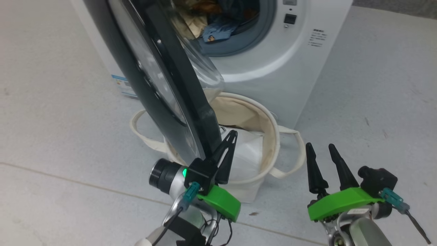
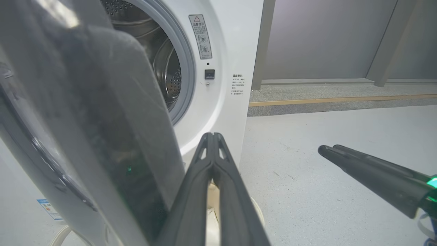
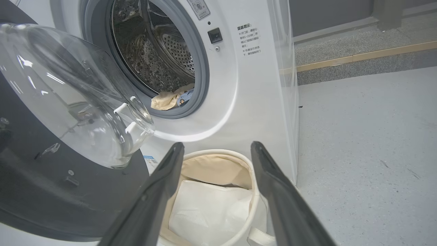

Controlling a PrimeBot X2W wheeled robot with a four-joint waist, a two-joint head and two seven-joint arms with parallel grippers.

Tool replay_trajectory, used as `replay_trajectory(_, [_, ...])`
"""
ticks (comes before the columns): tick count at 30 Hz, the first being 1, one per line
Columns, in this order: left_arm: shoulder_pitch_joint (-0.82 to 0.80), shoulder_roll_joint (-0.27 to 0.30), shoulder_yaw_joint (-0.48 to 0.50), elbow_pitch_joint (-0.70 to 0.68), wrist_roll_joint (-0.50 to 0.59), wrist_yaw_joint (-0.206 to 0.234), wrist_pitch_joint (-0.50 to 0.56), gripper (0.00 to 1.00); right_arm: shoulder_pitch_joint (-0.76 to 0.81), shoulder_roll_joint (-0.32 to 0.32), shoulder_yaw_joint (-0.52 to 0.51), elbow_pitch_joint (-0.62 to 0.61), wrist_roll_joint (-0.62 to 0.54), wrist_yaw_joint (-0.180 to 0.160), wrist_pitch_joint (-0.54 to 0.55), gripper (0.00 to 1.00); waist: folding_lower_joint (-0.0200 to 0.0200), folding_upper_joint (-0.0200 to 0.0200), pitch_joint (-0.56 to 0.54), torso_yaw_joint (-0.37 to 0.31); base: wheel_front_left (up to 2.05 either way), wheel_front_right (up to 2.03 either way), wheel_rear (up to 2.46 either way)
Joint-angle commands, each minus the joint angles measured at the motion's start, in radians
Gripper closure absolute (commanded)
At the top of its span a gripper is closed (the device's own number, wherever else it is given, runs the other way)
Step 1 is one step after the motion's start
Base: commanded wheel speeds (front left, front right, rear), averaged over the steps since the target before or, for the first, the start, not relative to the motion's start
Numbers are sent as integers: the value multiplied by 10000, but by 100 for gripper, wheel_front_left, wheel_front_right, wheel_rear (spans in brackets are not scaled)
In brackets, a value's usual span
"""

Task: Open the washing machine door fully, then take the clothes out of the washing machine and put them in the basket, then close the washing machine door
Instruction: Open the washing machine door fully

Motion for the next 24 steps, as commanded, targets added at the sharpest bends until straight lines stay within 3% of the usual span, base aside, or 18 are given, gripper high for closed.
replay_trajectory(1, [-278,259,606,-114,-173,298,-59,100,-232,53,197,-290,47,6,-124,0,0,0,-26,131,0,0,0])
replay_trajectory(16, [902,794,793,-1520,12,1182,-77,100,14,53,100,-73,-20,6,-124,0,0,0,-361,2058,0,0,0])
replay_trajectory(24, [1182,1500,1864,-1926,-395,1798,-11,100,78,53,183,-16,-90,6,-124,0,0,0,-467,2795,0,0,0])
